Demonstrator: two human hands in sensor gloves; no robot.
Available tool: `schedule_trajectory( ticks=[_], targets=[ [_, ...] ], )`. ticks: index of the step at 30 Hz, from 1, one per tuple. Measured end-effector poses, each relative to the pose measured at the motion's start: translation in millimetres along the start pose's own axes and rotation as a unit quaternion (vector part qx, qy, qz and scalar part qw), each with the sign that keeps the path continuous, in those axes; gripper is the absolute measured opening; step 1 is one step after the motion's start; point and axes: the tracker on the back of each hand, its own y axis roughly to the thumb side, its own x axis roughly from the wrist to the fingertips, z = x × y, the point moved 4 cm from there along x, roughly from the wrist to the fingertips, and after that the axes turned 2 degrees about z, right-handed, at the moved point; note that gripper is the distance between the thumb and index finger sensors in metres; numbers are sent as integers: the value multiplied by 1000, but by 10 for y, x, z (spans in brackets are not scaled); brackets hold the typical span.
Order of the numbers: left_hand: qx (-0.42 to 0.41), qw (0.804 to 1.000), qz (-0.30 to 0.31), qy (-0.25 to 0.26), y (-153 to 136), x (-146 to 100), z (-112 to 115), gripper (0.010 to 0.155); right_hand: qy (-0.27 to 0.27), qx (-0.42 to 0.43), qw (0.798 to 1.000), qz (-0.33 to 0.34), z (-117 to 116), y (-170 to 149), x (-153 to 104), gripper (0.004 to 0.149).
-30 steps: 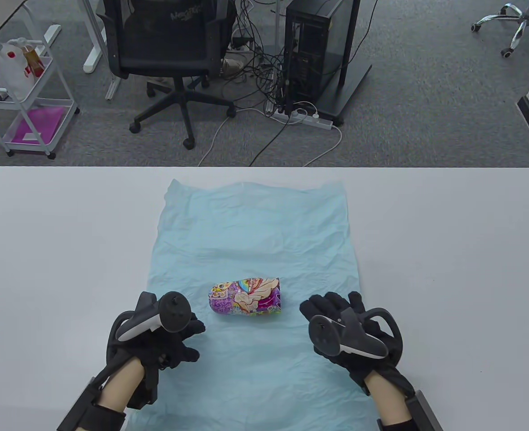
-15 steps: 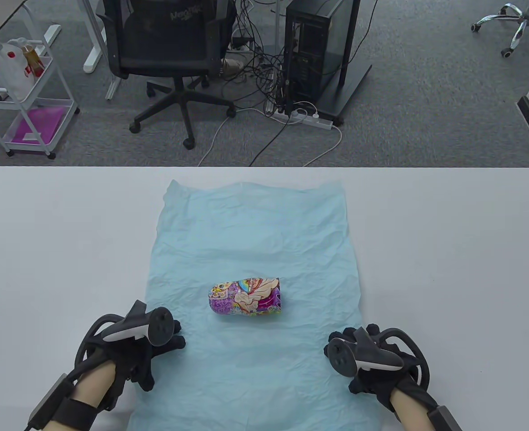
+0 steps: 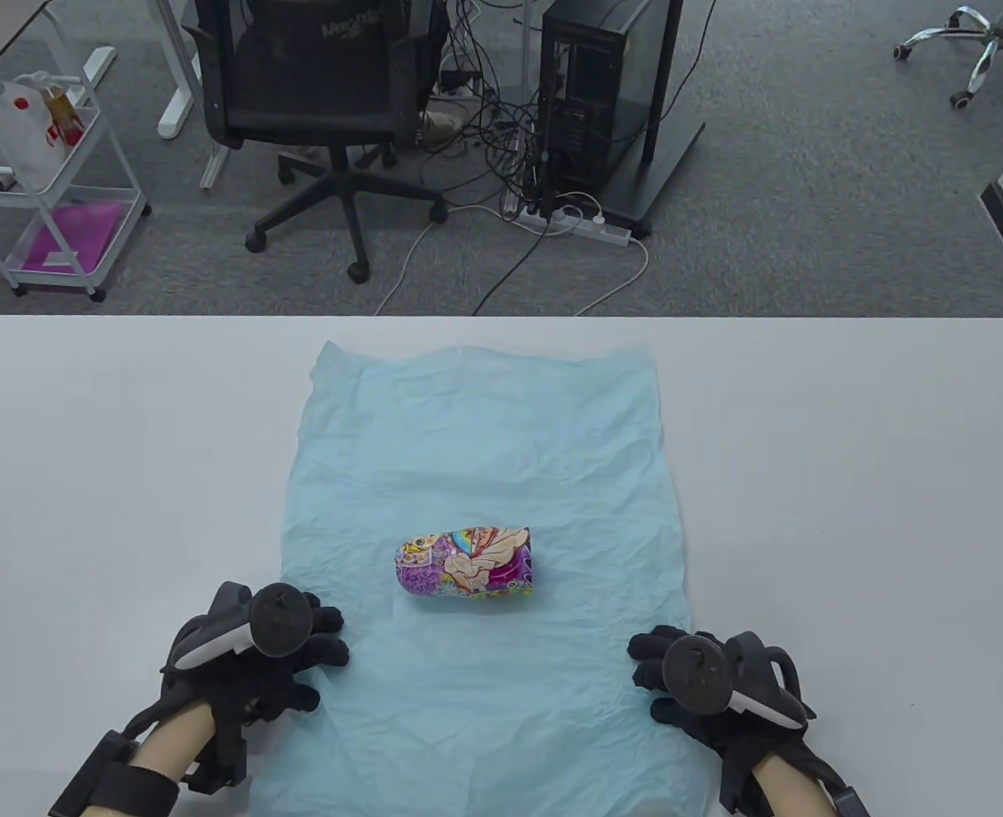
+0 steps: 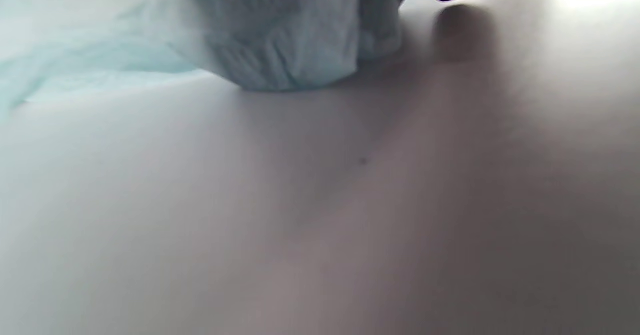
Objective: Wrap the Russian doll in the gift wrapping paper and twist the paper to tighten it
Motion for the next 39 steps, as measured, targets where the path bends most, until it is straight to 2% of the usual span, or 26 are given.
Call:
schedule_trajectory(
  ticks=[5,14,20,24,30,32,33,35,39],
  targets=[
    [-39,999,9,18,10,27,-17,40,-9,9,1000,5,9,2,-2,34],
    [-129,990,45,37,-54,-61,-115,37,-55,69,995,35,259,-14,-81,34],
    [-239,965,95,45,-77,-131,-220,37,-84,147,984,50,525,-66,-130,35],
    [-285,950,118,43,-92,-151,-278,38,-82,211,972,59,673,-96,-131,35],
    [-384,911,147,14,-126,-91,-324,39,-33,320,946,37,702,-248,6,37],
    [-414,901,132,7,-162,-40,-319,40,-26,353,935,20,661,-325,85,38],
    [-429,896,117,11,-202,2,-315,41,-29,371,928,3,636,-385,129,37],
    [-470,879,78,19,-288,90,-304,41,-40,430,901,-51,557,-520,241,38],
    [-548,836,-12,11,-397,233,-219,41,26,453,878,-151,356,-690,395,38]
  ],
)
